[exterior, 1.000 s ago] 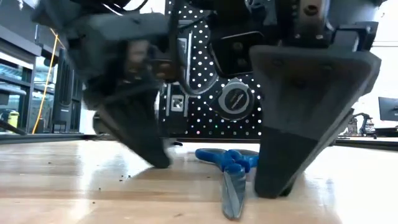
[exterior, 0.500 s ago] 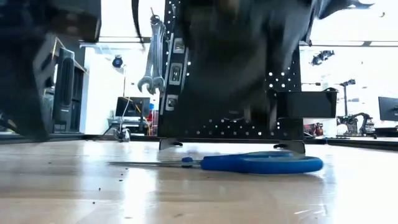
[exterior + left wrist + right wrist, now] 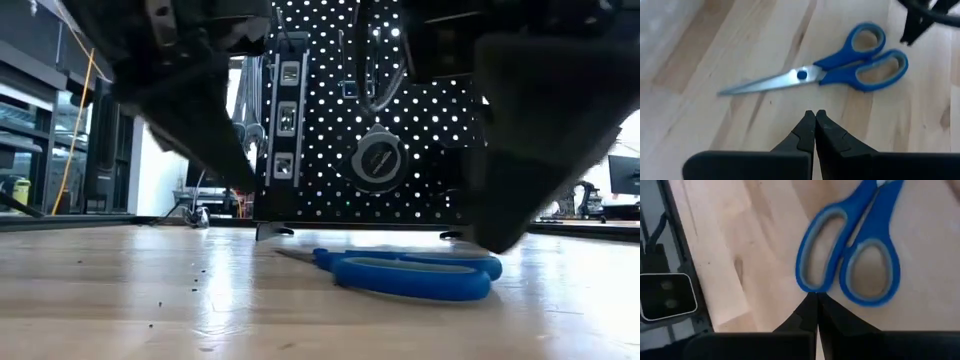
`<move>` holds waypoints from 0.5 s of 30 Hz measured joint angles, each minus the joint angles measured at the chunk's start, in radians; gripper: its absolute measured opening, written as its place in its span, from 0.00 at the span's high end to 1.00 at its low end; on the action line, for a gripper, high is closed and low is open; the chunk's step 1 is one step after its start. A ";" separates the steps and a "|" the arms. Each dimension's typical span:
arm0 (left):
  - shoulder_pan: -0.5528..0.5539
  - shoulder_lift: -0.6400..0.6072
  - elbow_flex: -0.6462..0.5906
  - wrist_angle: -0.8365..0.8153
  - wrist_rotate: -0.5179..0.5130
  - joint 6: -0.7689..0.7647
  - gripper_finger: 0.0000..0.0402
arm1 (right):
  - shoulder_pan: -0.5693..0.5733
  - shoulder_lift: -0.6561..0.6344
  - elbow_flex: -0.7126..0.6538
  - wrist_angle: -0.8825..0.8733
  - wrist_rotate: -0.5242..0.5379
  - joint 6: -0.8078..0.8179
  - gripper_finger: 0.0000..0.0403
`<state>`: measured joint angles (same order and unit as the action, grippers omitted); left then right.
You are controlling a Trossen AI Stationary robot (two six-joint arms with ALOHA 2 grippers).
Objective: Hang tools onto peg board
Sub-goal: Hang the blue scissors on the pegboard
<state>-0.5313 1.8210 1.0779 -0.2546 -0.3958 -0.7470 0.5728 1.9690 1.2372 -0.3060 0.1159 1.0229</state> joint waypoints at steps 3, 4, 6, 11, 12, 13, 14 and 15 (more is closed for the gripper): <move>0.023 -0.001 0.000 0.031 0.003 0.071 1.00 | 0.022 0.000 -0.031 0.006 0.014 0.081 1.00; 0.029 -0.001 0.000 0.035 0.003 0.102 1.00 | 0.030 0.000 -0.041 -0.002 0.022 0.102 1.00; 0.040 -0.002 0.000 0.041 0.003 0.169 1.00 | 0.043 0.000 -0.051 -0.021 0.026 0.131 1.00; 0.070 0.001 0.000 0.099 0.049 0.377 1.00 | 0.067 -0.003 -0.054 -0.075 0.033 0.152 1.00; 0.076 0.006 0.000 0.125 0.058 0.421 1.00 | 0.071 -0.002 -0.054 -0.076 0.035 0.157 1.00; 0.082 0.013 0.002 0.148 0.063 0.466 1.00 | 0.075 -0.003 -0.054 -0.074 0.038 0.169 1.00; 0.090 0.024 0.002 0.166 0.065 0.507 1.00 | 0.078 -0.003 -0.054 -0.069 0.040 0.180 1.00; 0.099 0.036 0.002 0.182 0.065 0.546 1.00 | 0.080 -0.003 -0.054 -0.068 0.041 0.194 1.00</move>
<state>-0.4324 1.8568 1.0798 -0.0729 -0.3308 -0.2010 0.6532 1.9663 1.1828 -0.3744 0.1570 1.2168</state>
